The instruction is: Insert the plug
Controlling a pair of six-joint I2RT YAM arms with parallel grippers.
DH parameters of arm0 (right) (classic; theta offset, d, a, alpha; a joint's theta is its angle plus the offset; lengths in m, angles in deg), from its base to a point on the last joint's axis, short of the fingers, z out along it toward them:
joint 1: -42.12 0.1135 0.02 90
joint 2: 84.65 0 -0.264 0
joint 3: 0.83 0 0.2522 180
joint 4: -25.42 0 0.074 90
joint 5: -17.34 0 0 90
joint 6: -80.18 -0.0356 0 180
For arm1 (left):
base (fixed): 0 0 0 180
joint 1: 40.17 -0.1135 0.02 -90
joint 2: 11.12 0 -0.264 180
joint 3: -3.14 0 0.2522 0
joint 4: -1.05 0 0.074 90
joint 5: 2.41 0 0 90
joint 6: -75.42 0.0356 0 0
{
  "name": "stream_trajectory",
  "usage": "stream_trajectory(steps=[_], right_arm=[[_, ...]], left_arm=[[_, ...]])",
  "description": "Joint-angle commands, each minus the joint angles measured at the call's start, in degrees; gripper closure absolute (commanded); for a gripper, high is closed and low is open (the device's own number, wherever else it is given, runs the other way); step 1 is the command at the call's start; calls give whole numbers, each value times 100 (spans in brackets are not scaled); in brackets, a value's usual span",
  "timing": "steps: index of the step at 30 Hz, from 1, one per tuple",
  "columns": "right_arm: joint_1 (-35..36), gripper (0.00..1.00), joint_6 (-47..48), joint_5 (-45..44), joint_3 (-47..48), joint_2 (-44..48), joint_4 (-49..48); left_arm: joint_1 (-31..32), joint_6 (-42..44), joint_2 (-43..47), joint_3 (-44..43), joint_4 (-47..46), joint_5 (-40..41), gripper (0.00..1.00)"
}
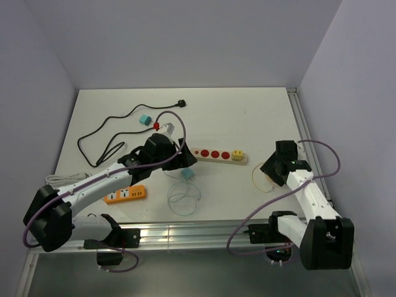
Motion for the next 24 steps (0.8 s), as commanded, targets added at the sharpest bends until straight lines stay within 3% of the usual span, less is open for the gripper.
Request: stream_trajectory(steps=[1,6,13,19,24], right_arm=[[206,100,445,378,267,532,-437],[268,100,990,1090,381,1377,-665],[934,100,1588,2452,654,1474,-752],[2331,100,1930,2902,662,1641,-1104],[3438,100,2221,2770,628,1957,-1280]], left_arm=[[28,322,234,-126,-50,-526,12],[37,454,542,-259,47,-851,11],[28,569,692,-671,275,-1291,11],[20,446,613,-1050,434,-1765,9],[-130,-300,402,-971,207,-2476,9]])
